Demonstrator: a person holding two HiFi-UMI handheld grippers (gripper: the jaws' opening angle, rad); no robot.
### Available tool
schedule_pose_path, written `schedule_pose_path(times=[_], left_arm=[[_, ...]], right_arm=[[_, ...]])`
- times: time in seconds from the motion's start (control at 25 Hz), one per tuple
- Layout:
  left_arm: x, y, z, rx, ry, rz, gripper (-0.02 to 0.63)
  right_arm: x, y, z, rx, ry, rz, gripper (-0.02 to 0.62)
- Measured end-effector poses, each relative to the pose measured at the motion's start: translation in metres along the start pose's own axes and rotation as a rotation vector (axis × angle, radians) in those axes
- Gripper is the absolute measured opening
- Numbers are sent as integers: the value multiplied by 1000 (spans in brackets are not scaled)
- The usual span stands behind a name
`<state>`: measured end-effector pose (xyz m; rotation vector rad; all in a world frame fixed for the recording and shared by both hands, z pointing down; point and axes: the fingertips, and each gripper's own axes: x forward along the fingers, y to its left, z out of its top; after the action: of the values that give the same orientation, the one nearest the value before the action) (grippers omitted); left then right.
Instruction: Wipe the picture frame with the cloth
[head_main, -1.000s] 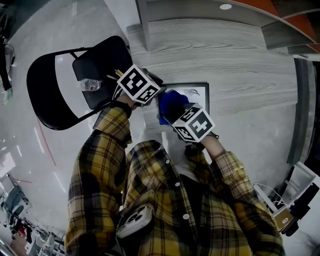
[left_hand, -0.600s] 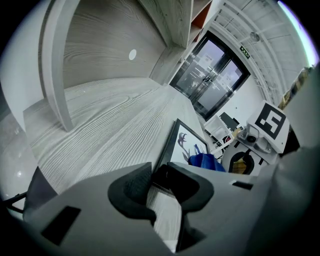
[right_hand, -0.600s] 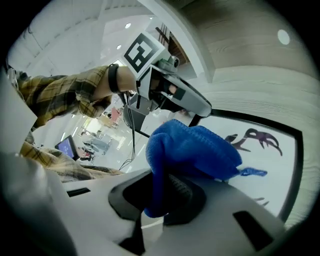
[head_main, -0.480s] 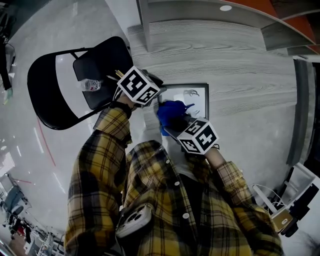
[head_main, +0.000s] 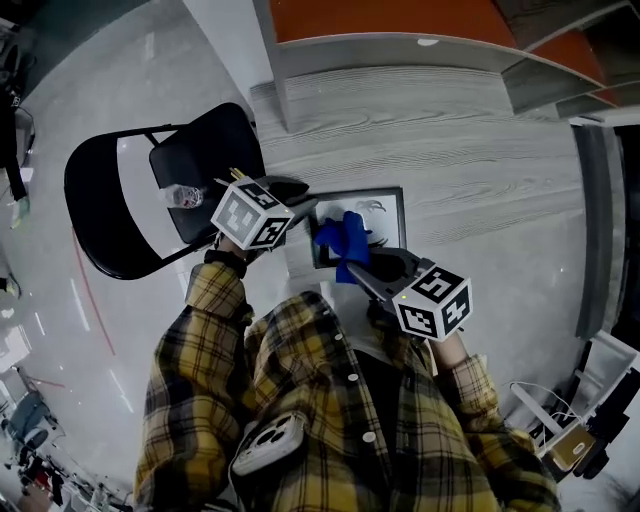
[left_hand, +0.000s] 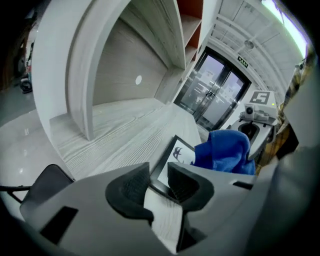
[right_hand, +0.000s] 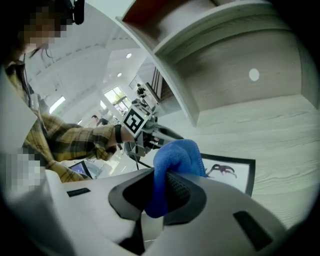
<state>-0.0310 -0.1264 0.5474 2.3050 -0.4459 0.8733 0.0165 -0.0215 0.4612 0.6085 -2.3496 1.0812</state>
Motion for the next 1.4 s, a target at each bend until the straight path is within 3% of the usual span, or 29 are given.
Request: schedule_pose_path(times=[0.32,0.68,0.96,1.4], left_arm=[[-55,-74,80,72,-271,-7,98],[-119,-141,191,136,-596,23,19],[-149,-175,210,186,-666,-8,6],[-157,-178,215,205,-668,-5,6]], right_arm=[[-70,14,79,-70,-293,-79,52],[-166,16,167,-203,-594,-197,52],[-190,32,193,-286,-672,-219,53],[-192,37,197,-303,-674,-204,52]])
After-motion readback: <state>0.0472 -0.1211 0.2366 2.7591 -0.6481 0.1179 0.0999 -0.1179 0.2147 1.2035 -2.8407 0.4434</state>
